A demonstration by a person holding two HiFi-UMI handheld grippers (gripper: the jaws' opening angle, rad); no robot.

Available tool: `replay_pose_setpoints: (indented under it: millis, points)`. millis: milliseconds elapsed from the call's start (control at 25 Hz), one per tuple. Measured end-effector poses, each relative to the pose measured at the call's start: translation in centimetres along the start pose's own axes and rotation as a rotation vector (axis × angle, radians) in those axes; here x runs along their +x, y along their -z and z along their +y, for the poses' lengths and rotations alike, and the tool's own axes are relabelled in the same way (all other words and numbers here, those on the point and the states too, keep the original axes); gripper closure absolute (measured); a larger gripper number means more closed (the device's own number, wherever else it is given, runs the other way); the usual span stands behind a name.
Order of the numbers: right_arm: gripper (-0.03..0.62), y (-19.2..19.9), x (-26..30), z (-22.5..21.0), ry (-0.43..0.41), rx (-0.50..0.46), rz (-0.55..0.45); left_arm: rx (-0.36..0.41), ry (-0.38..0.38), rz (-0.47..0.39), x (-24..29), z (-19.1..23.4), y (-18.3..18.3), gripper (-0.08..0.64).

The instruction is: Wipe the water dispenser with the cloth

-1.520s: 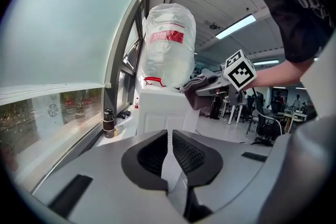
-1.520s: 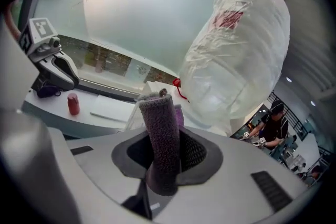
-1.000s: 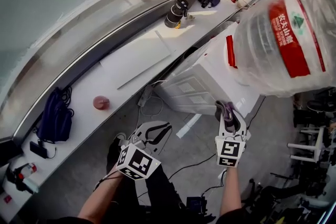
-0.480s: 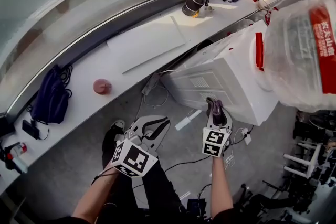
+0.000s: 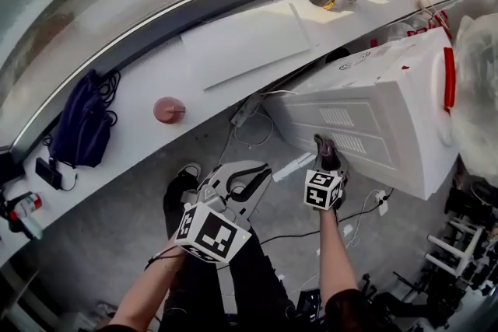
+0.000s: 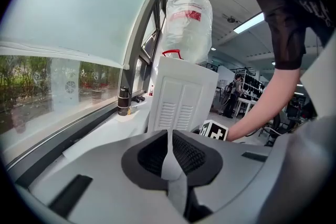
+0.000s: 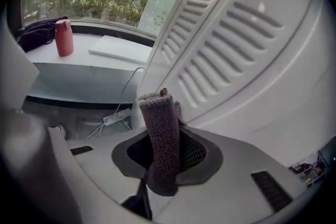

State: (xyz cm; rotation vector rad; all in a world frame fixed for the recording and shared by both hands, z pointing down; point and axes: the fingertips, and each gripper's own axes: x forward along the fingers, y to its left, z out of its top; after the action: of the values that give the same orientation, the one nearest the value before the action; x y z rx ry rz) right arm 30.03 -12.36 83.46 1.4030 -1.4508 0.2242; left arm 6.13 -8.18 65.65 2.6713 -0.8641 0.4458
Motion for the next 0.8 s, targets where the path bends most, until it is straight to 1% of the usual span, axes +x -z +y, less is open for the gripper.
replay_pose_setpoints:
  millis: [200, 320, 400, 520, 560, 640, 720, 800]
  points:
    - [0.486, 2.9, 4.5, 2.9, -0.013, 0.020, 0.112, 0.007, -0.017, 0.023, -0.5, 1.6, 2.6, 0.523]
    - [0.486, 4.1, 6.8, 4.3, -0.034, 0.017, 0.181, -0.006, -0.041, 0.044, -1.2, 2.5, 4.1, 0.523]
    - [0.486, 5.0, 7.7, 5.0, -0.057, 0.006, 0.229, -0.021, -0.050, 0.056, -1.8, 2.8, 4.8, 0.523]
    - [0.486, 5.5, 8.0, 5.3, -0.093, -0.020, 0.281, -0.026, -0.044, 0.071, -2.4, 2.6, 5.0, 0.523]
    - [0.486, 5.3, 7.7, 5.1, -0.101, -0.018, 0.280, -0.023, -0.041, 0.072, -2.5, 2.5, 4.8, 0.523]
    - [0.486, 4.3, 6.5, 4.8, -0.114, 0.015, 0.248, -0.019, -0.040, 0.070, -2.8, 2.3, 3.7, 0.523]
    - [0.486, 2.9, 4.1, 4.4, -0.139, 0.054, 0.191, -0.016, -0.035, 0.061, -3.1, 1.7, 2.2, 0.522]
    - [0.486, 1.1, 0.8, 3.7, -0.174, 0.073, 0.121, -0.008, -0.019, 0.045, -3.3, 0.8, 0.1, 0.523]
